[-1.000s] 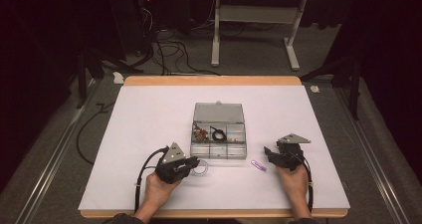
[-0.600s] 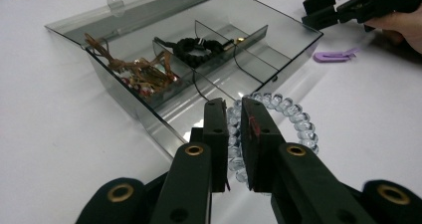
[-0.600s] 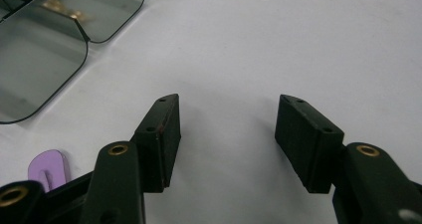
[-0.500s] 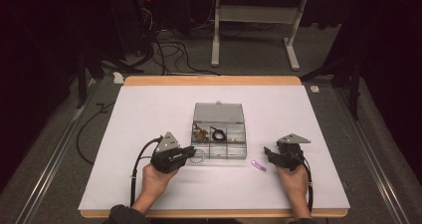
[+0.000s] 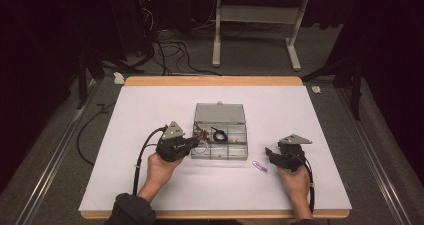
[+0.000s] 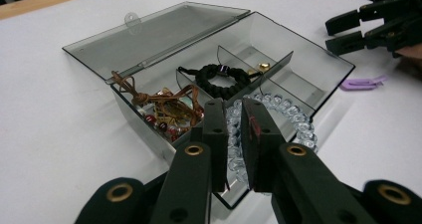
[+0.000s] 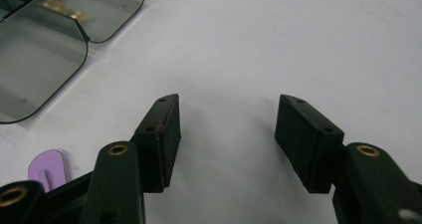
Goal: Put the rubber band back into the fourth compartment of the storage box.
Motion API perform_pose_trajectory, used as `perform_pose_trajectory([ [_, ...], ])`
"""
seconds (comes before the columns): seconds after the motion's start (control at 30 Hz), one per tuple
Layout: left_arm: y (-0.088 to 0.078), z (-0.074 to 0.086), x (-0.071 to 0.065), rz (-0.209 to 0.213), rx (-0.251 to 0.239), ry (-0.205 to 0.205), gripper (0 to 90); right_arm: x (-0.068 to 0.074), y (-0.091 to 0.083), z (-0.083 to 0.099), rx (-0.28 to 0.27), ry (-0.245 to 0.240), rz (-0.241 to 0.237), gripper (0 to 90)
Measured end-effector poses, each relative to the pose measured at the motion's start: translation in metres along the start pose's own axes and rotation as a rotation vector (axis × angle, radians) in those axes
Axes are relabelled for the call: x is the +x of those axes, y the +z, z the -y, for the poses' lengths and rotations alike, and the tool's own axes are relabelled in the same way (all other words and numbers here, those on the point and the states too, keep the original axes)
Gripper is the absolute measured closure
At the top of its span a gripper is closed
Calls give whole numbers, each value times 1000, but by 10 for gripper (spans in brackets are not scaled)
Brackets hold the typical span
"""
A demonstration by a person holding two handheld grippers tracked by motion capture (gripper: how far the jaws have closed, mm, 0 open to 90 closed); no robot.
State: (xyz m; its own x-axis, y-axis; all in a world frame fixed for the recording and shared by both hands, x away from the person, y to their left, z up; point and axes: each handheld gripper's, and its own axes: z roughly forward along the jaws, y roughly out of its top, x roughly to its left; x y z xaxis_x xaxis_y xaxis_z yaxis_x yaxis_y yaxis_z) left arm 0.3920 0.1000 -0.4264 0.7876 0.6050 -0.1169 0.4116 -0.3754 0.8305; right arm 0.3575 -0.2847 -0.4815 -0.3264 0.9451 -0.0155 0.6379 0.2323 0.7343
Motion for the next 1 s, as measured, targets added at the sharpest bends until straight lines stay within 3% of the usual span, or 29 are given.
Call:
perform_pose_trajectory([
  [0.17,10,-5,0,-31,30,32,816,0,0,0,0,0,0,440],
  [0.37,20,-3,2,-47,56,38,814,0,0,0,0,0,0,440],
  [1.0,23,-2,5,-67,64,41,785,0,0,0,1,-1,0,440],
])
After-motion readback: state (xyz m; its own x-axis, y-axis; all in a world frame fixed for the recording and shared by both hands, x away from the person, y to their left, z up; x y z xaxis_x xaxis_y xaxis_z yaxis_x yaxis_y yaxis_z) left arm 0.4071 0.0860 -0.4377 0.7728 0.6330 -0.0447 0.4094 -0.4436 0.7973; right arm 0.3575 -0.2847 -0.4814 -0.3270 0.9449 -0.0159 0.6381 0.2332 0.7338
